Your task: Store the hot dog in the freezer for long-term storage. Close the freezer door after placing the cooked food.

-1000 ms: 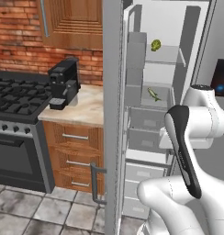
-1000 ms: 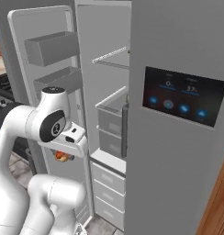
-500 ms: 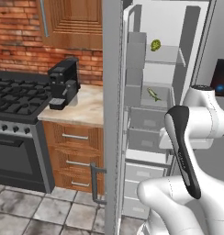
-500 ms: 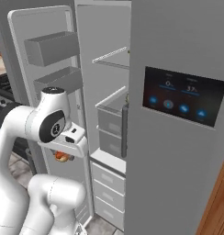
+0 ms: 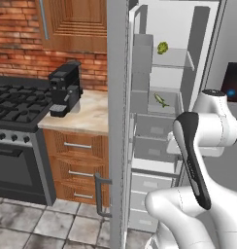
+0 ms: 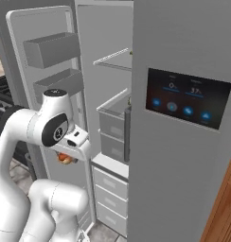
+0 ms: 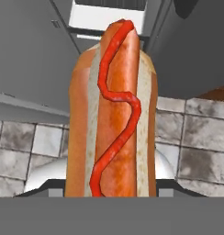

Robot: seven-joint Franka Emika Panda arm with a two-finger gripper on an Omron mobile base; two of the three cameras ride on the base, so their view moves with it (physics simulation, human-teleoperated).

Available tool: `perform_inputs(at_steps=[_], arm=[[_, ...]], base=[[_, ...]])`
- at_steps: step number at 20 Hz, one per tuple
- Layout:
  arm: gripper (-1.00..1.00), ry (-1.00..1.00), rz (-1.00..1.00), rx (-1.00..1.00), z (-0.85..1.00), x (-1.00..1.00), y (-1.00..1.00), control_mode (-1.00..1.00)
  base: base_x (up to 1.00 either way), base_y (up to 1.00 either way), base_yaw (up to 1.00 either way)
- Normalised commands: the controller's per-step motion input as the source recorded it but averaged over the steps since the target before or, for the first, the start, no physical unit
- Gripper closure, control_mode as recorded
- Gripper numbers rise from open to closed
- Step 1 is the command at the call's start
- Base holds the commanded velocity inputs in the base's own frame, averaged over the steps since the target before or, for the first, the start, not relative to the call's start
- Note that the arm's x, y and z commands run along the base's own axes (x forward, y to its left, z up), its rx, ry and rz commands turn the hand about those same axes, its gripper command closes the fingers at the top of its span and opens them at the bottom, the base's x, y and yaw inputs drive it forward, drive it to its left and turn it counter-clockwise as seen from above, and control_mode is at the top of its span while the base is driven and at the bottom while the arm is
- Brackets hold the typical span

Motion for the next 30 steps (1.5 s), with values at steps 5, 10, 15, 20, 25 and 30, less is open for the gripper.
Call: perform_inputs(at_steps=[5,10,15,20,25,30], arm=[[1.0,-0.13,-0.19,0.0,-0.08,0.42,-0.04,-1.0],[1.0,-0.31,-0.11,-0.09,-0.03,0.51,-0.02,-1.0],[1.0,-0.41,-0.01,-0.18,-0.05,0.58,-0.02,-1.0],[1.0,-0.31,-0.01,-0.06,-0.07,0.58,-0.14,-1.0],[1.0,-0.08,-0.02,0.0,0.02,0.75,-0.07,-1.0],[1.0,0.27,-0.01,0.0,0.16,0.72,-0.26,-1.0]], base=[[0.0,0.0,0.0],[0.0,0.0,0.0],[0.0,0.0,0.0],[0.0,0.0,0.0],[0.0,0.0,0.0],[0.0,0.0,0.0]])
